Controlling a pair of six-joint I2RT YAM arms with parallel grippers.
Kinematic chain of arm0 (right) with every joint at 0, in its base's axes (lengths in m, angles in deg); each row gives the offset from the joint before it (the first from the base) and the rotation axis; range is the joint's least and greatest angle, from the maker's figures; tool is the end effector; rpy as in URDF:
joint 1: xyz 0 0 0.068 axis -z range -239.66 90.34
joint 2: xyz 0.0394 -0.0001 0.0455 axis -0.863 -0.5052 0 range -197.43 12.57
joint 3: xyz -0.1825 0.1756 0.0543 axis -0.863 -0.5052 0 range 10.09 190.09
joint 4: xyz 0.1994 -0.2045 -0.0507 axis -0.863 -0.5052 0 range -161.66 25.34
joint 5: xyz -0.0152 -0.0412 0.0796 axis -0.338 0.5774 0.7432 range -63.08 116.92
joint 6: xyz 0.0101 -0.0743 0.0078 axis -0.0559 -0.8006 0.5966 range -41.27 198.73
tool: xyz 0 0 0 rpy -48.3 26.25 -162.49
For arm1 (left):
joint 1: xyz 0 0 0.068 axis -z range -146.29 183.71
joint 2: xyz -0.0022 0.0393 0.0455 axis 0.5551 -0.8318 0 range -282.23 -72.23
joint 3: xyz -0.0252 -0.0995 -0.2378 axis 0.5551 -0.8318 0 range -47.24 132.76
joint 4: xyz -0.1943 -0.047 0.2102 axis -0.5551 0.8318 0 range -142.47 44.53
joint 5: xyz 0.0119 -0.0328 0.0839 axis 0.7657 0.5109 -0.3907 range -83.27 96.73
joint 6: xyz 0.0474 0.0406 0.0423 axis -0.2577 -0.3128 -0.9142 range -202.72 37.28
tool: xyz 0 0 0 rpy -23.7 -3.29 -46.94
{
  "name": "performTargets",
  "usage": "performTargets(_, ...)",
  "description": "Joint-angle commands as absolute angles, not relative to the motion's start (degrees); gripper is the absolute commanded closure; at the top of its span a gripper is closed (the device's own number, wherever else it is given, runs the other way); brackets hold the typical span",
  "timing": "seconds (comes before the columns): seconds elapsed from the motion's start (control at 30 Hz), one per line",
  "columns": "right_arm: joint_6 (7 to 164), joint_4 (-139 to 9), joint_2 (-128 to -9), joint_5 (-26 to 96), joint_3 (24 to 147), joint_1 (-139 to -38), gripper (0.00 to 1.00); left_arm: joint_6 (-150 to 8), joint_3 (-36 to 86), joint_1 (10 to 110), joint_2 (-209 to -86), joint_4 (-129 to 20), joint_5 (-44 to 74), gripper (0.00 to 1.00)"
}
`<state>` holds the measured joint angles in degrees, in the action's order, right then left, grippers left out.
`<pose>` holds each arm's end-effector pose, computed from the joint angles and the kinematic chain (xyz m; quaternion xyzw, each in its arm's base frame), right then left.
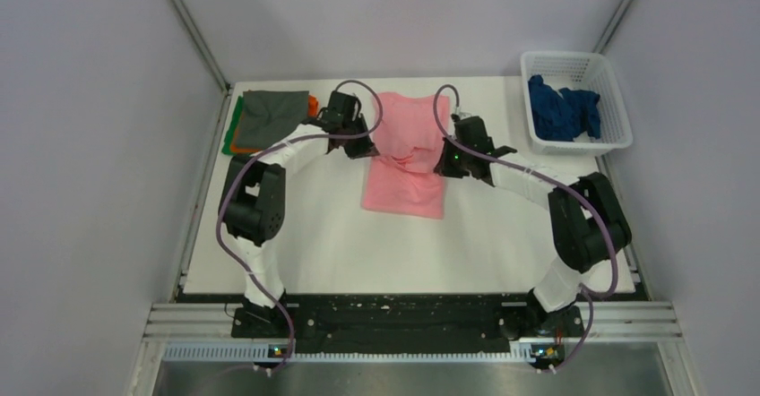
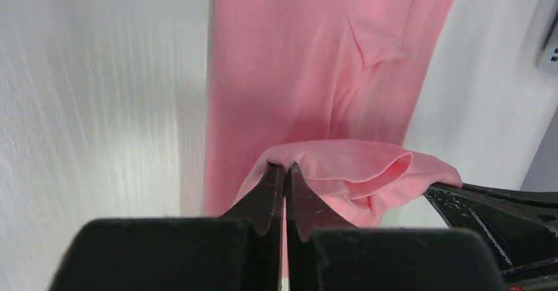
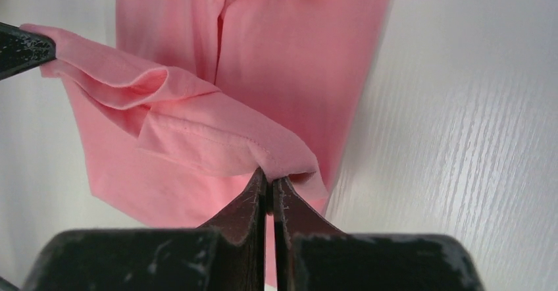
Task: Fold and stack the t-shirts
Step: Fold the folded rectangular tshirt in 1/3 of the way
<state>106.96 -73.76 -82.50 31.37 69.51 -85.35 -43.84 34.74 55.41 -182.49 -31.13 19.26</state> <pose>0.3568 0.1771 0.1538 0.0055 0.9225 0.2062 0.3263 0.4274 -0.1848 0.1665 -0.1021 0.9281 -0.2615 0.2446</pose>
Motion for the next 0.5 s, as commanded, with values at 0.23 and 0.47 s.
performTargets(0.23,104.9,-68.5,-92.1,34.4,80.0,-80.3,0.55,-46.9,46.3,52.8,-190.6,-29.1,21.3,0.58)
performTargets(0.47,105.2,-69.2,-86.6,34.2,76.9,-79.5,0.01,-46.7,38.9,52.3,-181.2,-30.1,20.3,0.01)
